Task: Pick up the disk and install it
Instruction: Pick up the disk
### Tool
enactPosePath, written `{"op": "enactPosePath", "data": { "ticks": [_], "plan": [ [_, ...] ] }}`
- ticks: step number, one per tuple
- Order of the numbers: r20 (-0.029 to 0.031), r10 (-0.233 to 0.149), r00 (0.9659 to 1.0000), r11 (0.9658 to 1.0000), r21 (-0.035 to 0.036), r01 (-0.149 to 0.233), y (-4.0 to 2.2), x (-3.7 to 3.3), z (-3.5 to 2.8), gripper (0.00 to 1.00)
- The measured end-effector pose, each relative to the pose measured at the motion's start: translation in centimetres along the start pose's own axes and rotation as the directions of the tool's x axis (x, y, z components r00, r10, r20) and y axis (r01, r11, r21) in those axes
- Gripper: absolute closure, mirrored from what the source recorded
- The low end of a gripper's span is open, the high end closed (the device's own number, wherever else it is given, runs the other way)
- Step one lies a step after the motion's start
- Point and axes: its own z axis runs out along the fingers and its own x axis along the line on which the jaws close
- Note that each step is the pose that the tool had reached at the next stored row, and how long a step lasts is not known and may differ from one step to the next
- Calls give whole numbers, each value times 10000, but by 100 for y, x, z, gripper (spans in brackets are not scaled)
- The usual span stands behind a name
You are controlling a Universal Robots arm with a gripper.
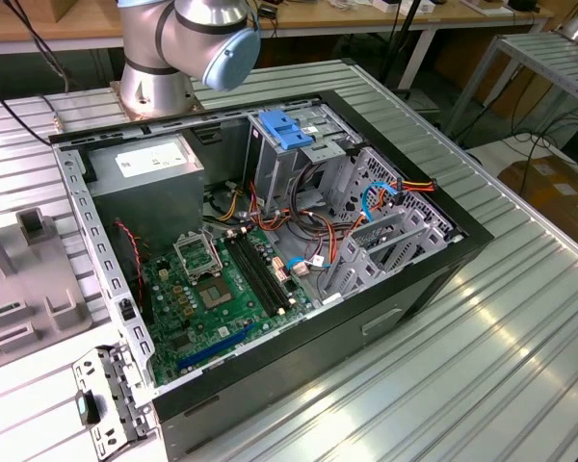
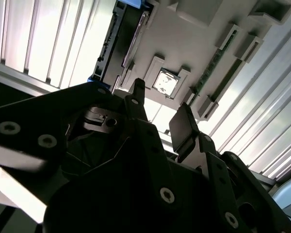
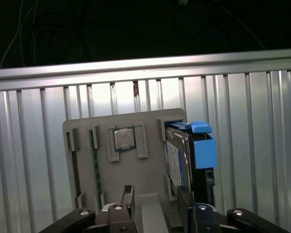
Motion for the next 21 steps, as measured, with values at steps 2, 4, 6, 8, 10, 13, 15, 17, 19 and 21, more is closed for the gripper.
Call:
{"op": "enactPosePath", "data": {
  "ticks": [2, 4, 6, 8, 10, 13, 15, 17, 19, 21],
  "plan": [
    [1, 0, 10000, 10000, 1, 0, 3, -32, 9, 52],
    [0, 0, 10000, 10000, 0, 0, 5, -52, 14, 52],
    [1, 0, 10000, 10000, 1, 0, 6, -68, 19, 52],
    [0, 0, 10000, 10000, 1, 0, 8, -90, 26, 52],
    [0, 0, 10000, 10000, 0, 0, 9, -104, 30, 52],
    [0, 0, 10000, 10000, 1, 0, 12, -128, 36, 52],
    [0, 0, 10000, 10000, 0, 0, 13, -142, 40, 52],
    [0, 0, 10000, 10000, 0, 0, 14, -158, 44, 52],
    [0, 0, 10000, 10000, 1, 0, 16, -174, 49, 52],
    [1, 0, 10000, 10000, 1, 0, 17, -192, 54, 52]
  ]
}}
